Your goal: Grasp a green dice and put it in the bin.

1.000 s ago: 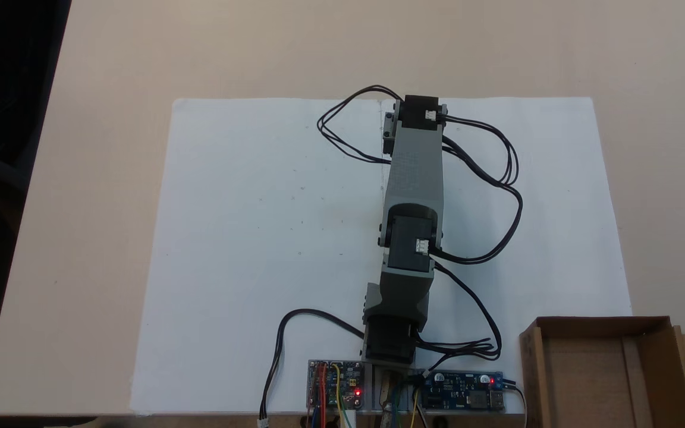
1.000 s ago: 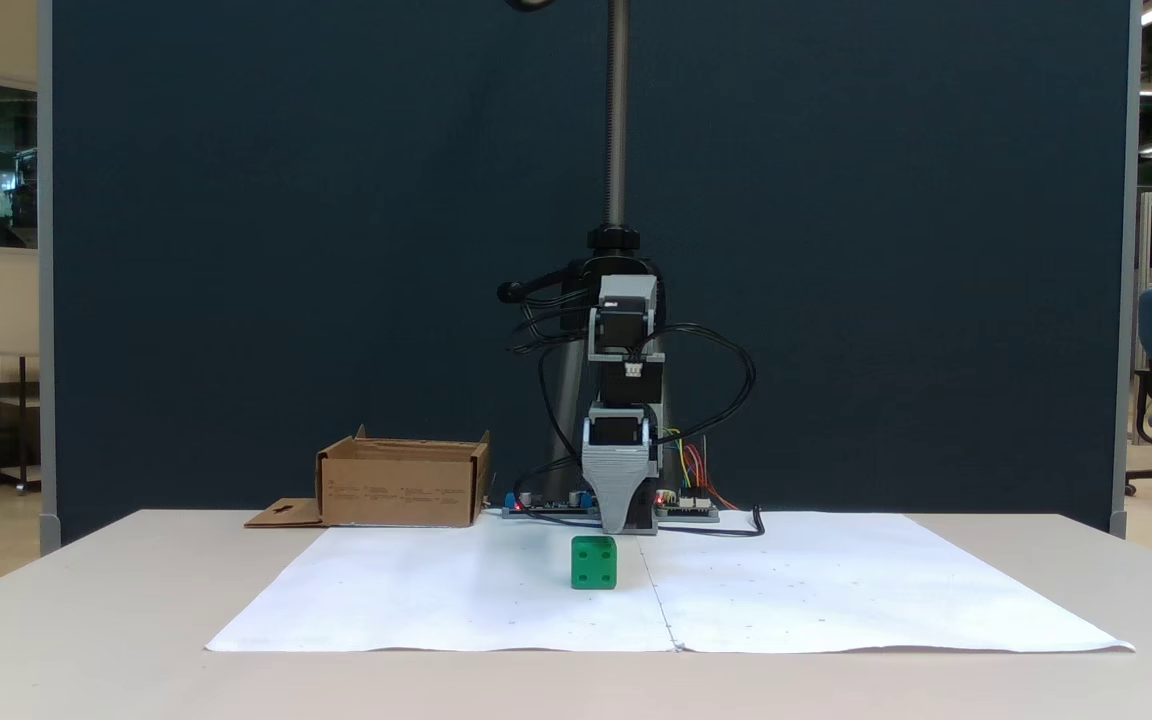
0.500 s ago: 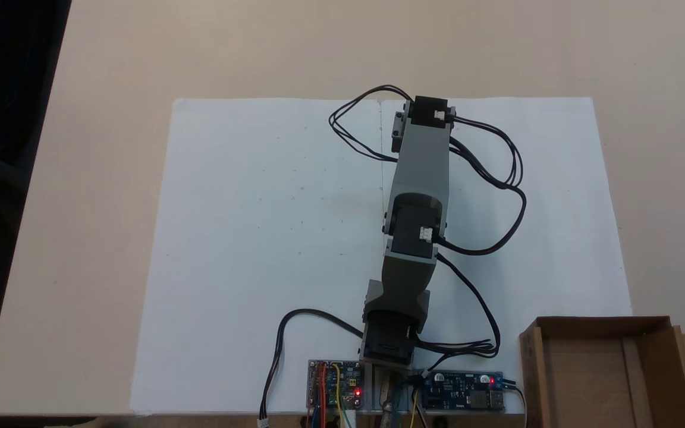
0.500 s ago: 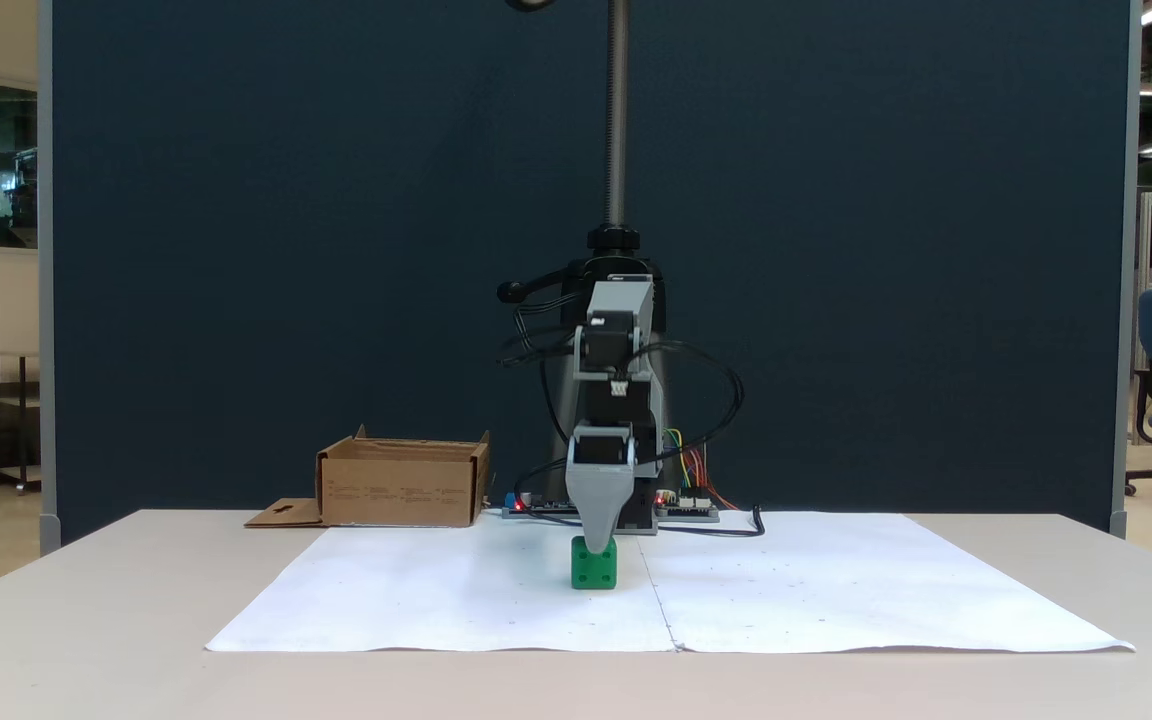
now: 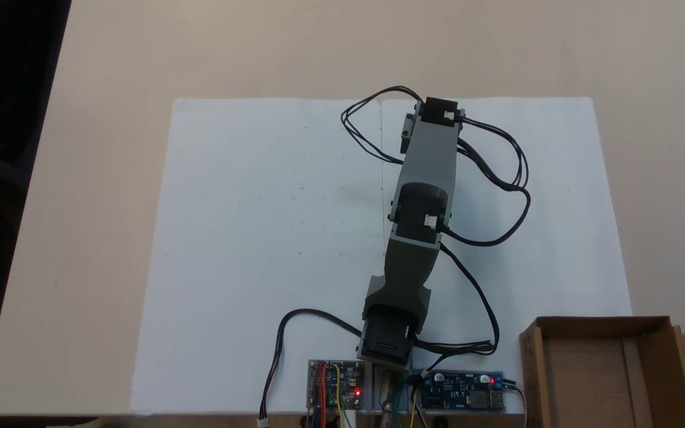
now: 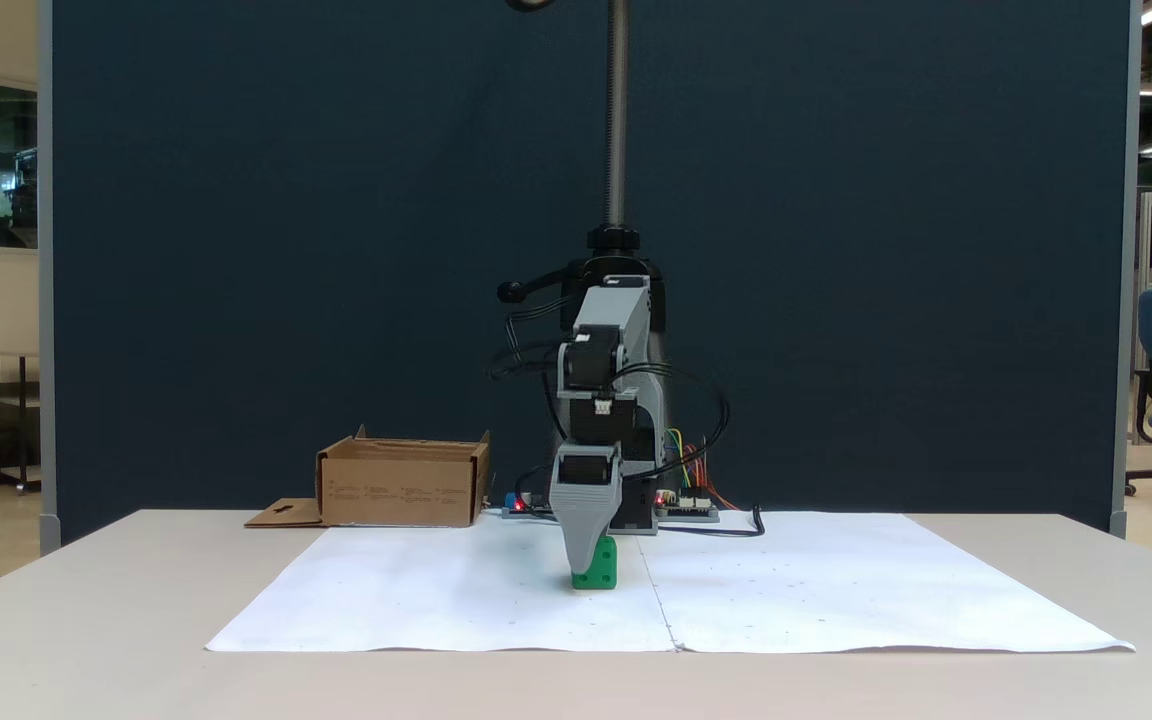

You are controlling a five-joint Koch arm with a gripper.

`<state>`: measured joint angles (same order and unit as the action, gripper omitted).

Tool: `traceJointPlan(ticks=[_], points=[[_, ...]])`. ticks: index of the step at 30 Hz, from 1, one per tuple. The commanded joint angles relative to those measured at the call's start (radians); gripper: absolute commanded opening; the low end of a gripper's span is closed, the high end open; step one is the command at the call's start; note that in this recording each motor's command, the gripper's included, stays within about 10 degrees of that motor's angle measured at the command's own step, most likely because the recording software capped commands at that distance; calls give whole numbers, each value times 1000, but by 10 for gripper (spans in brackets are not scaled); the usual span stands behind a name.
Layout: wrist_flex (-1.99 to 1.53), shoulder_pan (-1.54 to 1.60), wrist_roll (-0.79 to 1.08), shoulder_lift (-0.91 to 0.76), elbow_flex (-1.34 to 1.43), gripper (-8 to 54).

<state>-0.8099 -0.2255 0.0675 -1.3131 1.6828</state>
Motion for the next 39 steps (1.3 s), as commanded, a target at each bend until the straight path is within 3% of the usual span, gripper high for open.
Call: traceJointPlan(ticks=[1,30,39], points=[[17,-8,25,-14,-34,431],[18,3,144,29,-17,429],[18,2,143,34,-18,388]])
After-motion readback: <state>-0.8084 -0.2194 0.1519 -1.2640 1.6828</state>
